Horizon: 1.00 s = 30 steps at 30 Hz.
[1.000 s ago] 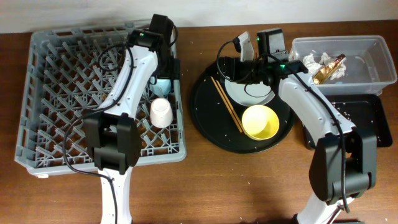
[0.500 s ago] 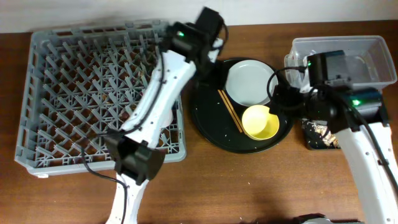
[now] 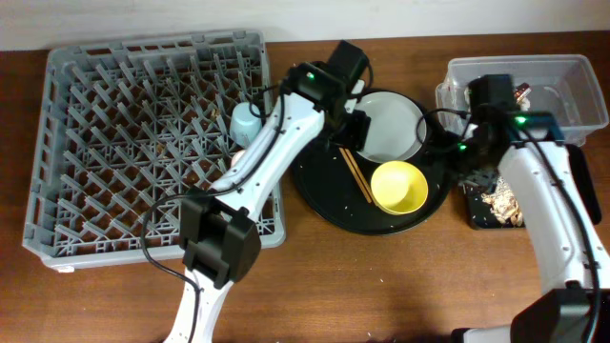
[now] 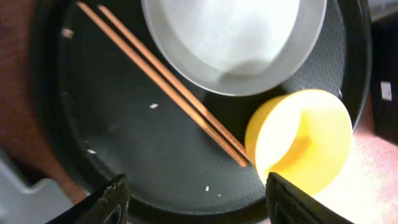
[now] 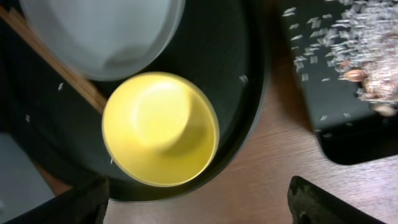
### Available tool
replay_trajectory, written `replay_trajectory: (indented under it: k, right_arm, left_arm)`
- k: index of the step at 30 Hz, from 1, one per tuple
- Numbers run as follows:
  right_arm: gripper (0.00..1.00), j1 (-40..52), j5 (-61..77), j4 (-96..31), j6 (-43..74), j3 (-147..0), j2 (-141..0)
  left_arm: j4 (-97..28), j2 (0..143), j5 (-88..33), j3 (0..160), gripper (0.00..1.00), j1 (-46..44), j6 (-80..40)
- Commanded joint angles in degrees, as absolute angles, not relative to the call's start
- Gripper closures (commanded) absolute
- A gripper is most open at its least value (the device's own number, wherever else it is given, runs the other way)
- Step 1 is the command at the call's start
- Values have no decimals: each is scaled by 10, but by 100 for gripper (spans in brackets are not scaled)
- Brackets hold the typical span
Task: Sort waste into correct bins and load items into the dishwasher rack
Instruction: 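Reach to the tray and grasp the yellow bowl with the left gripper, then place the yellow bowl upright at the back of the rack with left gripper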
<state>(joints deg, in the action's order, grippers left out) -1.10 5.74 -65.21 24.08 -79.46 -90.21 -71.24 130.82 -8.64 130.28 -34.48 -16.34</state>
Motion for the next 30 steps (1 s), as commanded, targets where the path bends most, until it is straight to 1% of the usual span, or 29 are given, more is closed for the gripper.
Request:
replay_trajectory:
  k: [1, 2, 5, 7, 8, 11, 12, 14, 15, 17, 20, 21, 23, 28, 29, 30]
  right_arm:
    - [4, -94, 109, -658, 243, -820, -862]
    - [1, -140, 103, -659, 243, -827, -835]
    - [2, -233, 44, -651, 300, -827, -789]
    - [1, -285, 38, -655, 303, -827, -784]
    - [1, -294, 38, -660, 303, -827, -785]
    - [1, -293, 38, -667, 303, -827, -785]
    - [2, -293, 38, -667, 303, -827, -785]
    - [2, -293, 38, -667, 303, -827, -785]
    - [2, -293, 38, -667, 303, -827, -785]
    - [2, -293, 38, -667, 303, -827, -785]
    - [2, -293, 38, -667, 303, -827, -785]
    - [2, -293, 38, -667, 303, -827, -785]
    - [1, -293, 38, -667, 303, -827, -785]
    - [2, -293, 38, -667, 303, -827, -785]
    - [1, -293, 38, -667, 303, -827, -785]
    - [2, -293, 38, -667, 303, -827, -785]
  left_arm:
    - [-660, 1309, -97, 1250, 34, -373, -167]
    - [-638, 1310, -97, 1227, 35, -381, -168]
    - [-572, 1312, -94, 1169, 35, -410, -172]
    - [-532, 1312, -50, 1133, 36, -430, -172]
    - [-531, 1312, -34, 1129, 36, -434, -173]
    - [-510, 1315, -32, 1114, 46, -445, -173]
    - [-510, 1316, -32, 1111, 51, -451, -173]
    - [-507, 1316, -32, 1110, 59, -456, -173]
    - [-503, 1316, -32, 1107, 62, -456, -173]
    - [-502, 1316, -32, 1101, 63, -458, -173]
    - [-497, 1323, -32, 1096, 70, -458, -174]
    - [-492, 1334, -32, 1096, 70, -457, -174]
    - [-485, 1348, -36, 1096, 75, -457, -174]
    - [-481, 1345, -37, 1104, 98, -456, -173]
    - [-503, 1338, -36, 1125, 100, -452, -173]
    - [-535, 1316, -35, 1167, 100, -446, -161]
